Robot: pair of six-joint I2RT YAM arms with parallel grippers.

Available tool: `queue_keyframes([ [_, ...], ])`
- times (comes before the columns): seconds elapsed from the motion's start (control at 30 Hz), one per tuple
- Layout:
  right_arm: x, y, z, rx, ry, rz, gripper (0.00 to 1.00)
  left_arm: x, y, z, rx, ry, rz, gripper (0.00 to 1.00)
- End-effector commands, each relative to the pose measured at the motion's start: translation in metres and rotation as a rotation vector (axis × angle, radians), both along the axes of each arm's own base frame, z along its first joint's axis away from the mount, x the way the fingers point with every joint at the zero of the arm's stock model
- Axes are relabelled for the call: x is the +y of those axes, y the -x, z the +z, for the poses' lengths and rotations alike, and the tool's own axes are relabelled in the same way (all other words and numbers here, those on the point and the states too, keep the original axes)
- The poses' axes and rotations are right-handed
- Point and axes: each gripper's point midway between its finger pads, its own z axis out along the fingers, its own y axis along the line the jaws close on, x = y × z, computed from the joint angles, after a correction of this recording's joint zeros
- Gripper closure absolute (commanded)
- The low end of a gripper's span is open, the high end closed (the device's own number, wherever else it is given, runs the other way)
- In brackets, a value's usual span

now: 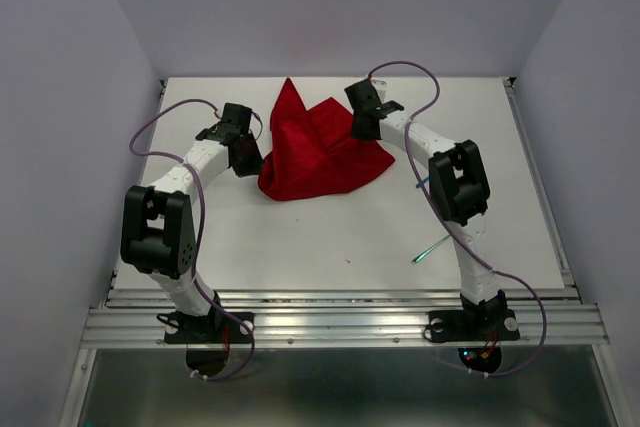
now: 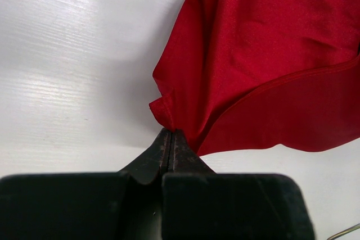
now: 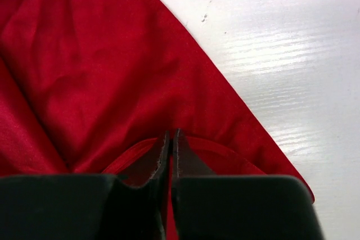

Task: Fold the napkin into a case and place the utensils inside
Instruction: Pick up the crumpled napkin from the center of the board, then flatten out the crumpled napkin at the center of the board.

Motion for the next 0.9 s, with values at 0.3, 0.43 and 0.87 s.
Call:
queue_keyframes([
  [0.3, -0.006, -0.005, 0.041, -0.100, -0.011, -0.034, 0.99, -0.003, -0.003, 0.009, -0.030, 0.000, -0.022, 1.00],
  [0.43, -0.037, -0.023, 0.082, -0.171, -0.051, -0.090, 0.99, -0.002, -0.024, 0.033, -0.078, -0.008, -0.024, 1.00],
  [0.87, -0.079, -0.025, 0.385, -0.782, -0.285, -0.022, 0.99, 0.022, -0.120, 0.309, -0.614, 0.031, -0.004, 1.00],
])
